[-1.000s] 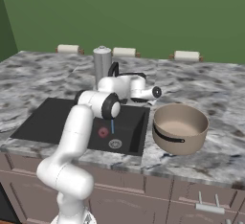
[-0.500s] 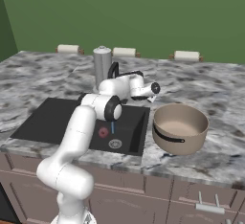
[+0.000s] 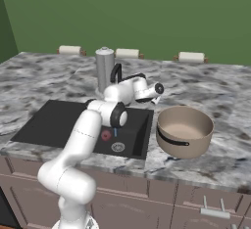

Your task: Dump the onion from the pot into the sink. Then turn on the water and wash the onion. Then turn off the water and put the onion back in the pot.

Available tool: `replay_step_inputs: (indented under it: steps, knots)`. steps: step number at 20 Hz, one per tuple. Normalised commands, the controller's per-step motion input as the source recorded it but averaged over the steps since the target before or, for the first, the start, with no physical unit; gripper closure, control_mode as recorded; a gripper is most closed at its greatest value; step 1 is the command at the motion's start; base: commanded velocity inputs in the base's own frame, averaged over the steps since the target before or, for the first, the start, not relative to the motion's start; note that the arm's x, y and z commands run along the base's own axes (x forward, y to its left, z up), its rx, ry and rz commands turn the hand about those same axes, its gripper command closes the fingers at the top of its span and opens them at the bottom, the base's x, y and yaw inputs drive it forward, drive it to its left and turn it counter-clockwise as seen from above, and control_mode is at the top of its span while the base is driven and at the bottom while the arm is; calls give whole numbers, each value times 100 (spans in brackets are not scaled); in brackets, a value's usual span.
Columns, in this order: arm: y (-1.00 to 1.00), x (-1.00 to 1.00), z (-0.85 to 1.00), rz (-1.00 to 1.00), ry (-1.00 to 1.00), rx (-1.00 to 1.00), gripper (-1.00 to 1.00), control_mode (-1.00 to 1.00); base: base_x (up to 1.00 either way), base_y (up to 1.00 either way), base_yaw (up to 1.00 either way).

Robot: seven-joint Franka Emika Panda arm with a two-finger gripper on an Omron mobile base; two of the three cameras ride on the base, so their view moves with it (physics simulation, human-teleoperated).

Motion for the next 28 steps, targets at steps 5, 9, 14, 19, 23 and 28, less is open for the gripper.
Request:
replay_step_inputs:
  steps: [5,9,14,19,23,28]
  knots:
    - [0,18,-21,0,0,0,-100,-100,0,0,0]
    - [9,4,-23,2,0,0,-100,-100,0,0,0]
    - [36,0,-15,5,0,1,-100,-100,0,0,0]
    - [54,1,-3,5,0,2,-100,-100,0,0,0]
    - [70,8,0,6,0,0,-100,-100,0,0,0]
    - [72,21,0,5,0,0,-100,-100,0,0,0]
